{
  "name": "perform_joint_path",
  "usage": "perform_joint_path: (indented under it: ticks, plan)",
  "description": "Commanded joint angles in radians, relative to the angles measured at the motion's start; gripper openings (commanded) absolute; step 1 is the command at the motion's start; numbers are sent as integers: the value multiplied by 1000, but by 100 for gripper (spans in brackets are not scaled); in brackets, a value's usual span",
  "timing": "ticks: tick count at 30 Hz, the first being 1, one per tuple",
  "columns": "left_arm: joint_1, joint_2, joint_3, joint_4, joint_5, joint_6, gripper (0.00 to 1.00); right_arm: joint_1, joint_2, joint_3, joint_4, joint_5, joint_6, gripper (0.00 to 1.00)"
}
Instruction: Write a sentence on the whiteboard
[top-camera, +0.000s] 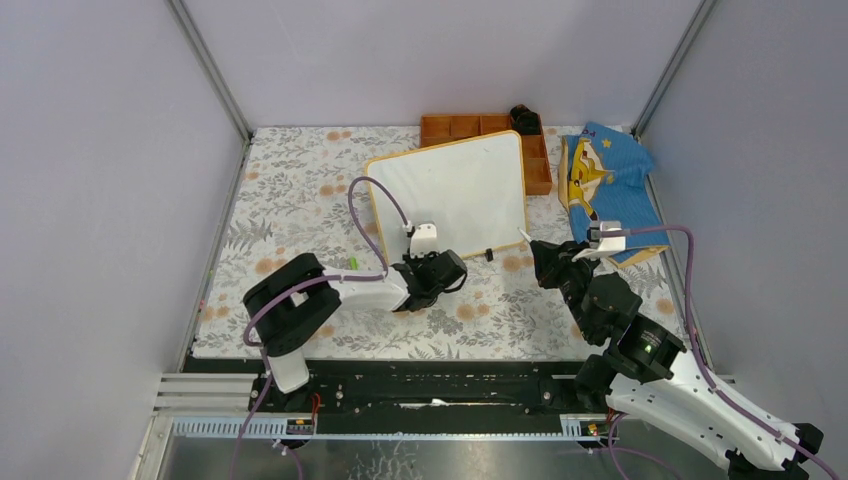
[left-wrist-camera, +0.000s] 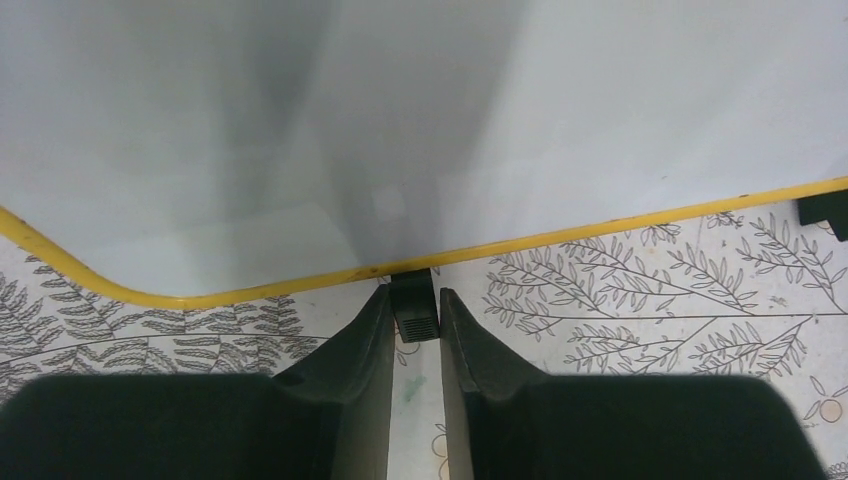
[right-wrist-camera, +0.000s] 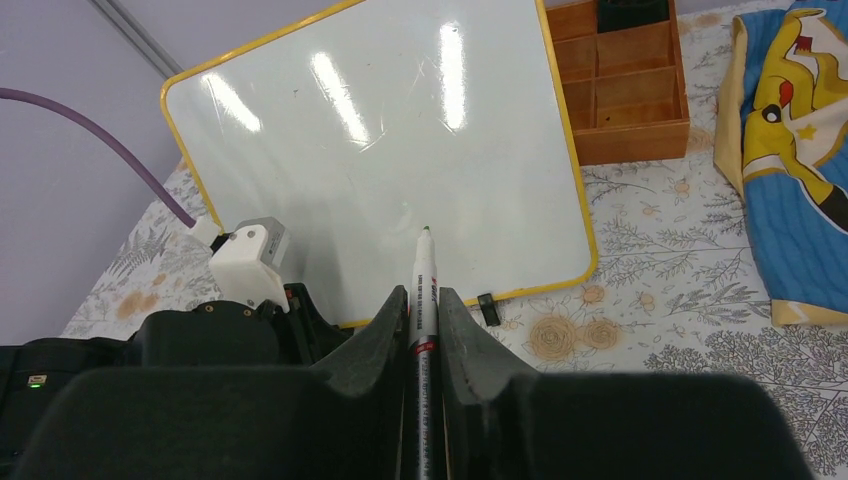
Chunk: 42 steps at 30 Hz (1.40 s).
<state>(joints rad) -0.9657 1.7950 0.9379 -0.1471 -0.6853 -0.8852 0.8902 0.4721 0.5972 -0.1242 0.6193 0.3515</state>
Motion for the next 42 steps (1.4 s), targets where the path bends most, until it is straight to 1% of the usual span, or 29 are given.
perform_joint_path:
  ticks: [1,5,10,15,25,29,42]
  plan:
    - [16,-38,-50,-1,-53,10,25,1,7,19,16,24,-8,0]
    - [25,-71,-104,41,-27,43,24,1,8,20,14,22,-9,0]
    - [26,-109,-167,131,34,95,17,0,11,18,15,14,-9,0]
    - [22,-120,-177,143,72,96,11,1,19,22,18,10,-7,0]
    - [-5,-124,-188,143,70,72,9,1,28,34,6,4,-6,0]
    - [-8,-146,-212,143,76,70,18,1,29,36,-1,-1,-4,0]
    - [-19,-243,-273,144,95,61,59,1,43,46,-6,-30,18,0]
